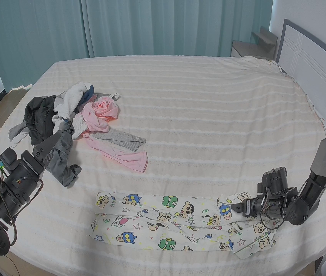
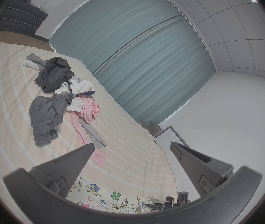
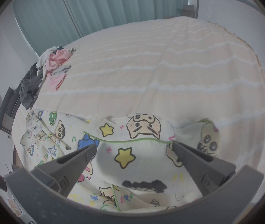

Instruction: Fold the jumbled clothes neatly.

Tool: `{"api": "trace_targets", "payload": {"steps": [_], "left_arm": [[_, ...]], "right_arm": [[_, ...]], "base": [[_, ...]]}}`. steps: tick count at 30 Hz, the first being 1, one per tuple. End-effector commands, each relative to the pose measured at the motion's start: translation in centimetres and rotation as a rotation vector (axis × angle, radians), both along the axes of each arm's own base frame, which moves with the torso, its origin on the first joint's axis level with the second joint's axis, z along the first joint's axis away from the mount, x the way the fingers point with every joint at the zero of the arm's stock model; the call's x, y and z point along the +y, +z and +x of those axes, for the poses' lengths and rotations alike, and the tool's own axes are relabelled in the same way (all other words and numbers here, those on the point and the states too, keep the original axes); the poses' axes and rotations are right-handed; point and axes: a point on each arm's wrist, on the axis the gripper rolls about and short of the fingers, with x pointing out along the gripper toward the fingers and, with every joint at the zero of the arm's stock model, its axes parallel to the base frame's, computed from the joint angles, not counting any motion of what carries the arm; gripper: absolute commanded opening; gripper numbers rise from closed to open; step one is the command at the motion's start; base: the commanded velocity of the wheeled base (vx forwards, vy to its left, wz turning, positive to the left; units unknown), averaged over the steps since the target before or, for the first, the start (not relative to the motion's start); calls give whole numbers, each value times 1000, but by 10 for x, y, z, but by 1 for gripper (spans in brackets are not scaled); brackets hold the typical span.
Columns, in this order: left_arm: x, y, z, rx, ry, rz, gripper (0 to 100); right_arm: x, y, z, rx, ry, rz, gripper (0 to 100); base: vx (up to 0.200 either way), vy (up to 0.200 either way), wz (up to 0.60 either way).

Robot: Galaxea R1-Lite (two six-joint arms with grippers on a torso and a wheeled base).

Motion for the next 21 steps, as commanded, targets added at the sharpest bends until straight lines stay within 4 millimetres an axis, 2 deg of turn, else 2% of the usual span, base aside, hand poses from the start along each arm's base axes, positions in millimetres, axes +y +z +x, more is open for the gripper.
{"api": "trace_targets", "payload": {"steps": [1,4,6,8,9,10,11,13,14,15,16,17,21], "left_arm": [[0,-2,3,1,1,1,100],[0,-8,5,19,4,37,100],[-1,-13,4,36,4,77,100],[-4,-21,2,61,-14,137,100],[-6,-23,1,66,-20,148,100],[-10,-31,-1,94,-38,193,100],[-10,-32,-1,97,-40,197,100],[-17,-48,-2,162,-79,264,100],[-18,-50,-2,169,-80,270,100],[-24,-62,4,219,-93,308,100],[-24,-62,4,219,-93,308,100],[-30,-79,13,278,-76,370,100],[-35,-112,31,366,-42,525,100]], "right_arm": [[-2,41,-16,-144,-18,35,100],[-13,72,-41,-238,-64,56,100],[-23,83,-60,-268,-89,75,100],[-38,97,-88,-318,-130,125,100],[-41,99,-95,-327,-139,133,100],[-52,104,-113,-359,-170,152,100],[-53,104,-115,-362,-173,153,100],[-67,113,-140,-442,-191,164,100],[-68,114,-142,-451,-191,167,100],[-72,119,-150,-485,-165,184,100],[-72,119,-150,-485,-165,184,100],[-73,122,-157,-514,-133,209,100],[-74,119,-171,-528,-85,201,100]], "base": [[0,0,0],[0,0,0],[0,0,0],[0,0,0],[0,0,0],[0,0,0],[0,0,0],[0,0,0],[0,0,0],[0,0,0],[0,0,0],[0,0,0],[0,0,0]]}}
